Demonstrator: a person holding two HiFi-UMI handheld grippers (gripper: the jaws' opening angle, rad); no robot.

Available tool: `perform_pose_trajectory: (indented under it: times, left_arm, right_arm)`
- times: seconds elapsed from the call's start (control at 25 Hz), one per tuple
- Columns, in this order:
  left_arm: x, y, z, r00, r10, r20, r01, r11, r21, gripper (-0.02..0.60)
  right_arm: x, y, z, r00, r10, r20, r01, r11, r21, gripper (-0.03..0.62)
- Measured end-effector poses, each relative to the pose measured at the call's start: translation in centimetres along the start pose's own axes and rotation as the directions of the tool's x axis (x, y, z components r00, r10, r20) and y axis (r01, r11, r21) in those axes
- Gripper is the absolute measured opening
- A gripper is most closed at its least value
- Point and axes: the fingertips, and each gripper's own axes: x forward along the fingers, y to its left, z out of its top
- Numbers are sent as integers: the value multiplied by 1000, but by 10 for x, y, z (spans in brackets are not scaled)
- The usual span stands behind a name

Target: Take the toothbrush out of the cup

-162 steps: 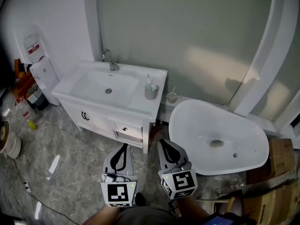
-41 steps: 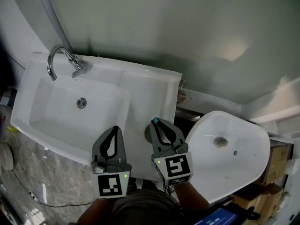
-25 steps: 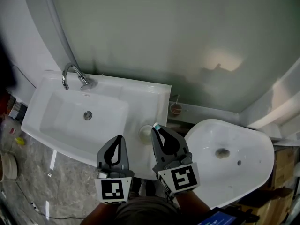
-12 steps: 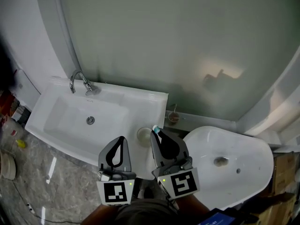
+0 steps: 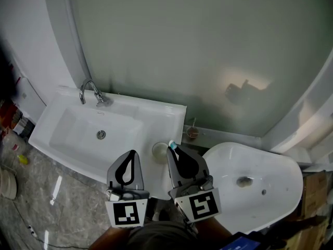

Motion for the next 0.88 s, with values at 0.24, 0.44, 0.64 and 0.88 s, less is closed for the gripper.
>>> perform_pose_trajectory:
  times: [0.24, 0.44, 0.64, 0.88]
  left_arm:
    - [-1, -4, 0, 1000, -11, -1, 11, 1000, 7, 14]
    - [1, -2, 0, 1000, -10, -2, 10, 1000, 7, 14]
    - [2, -3, -2, 1000, -13, -5, 13, 1000, 2, 14]
    - [5, -5, -1, 1000, -15, -2, 15, 1000, 8, 14]
  right_arm:
    - [-1, -2, 1, 1000, -2, 4, 2, 1000, 5, 35]
    - [0, -2, 1, 1000, -5, 7, 5, 1000, 8, 35]
    - [0, -3, 0, 1000, -6, 12, 6, 1000, 7, 35]
    - [0, -6, 1, 1000, -6, 17, 6, 1000, 10, 35]
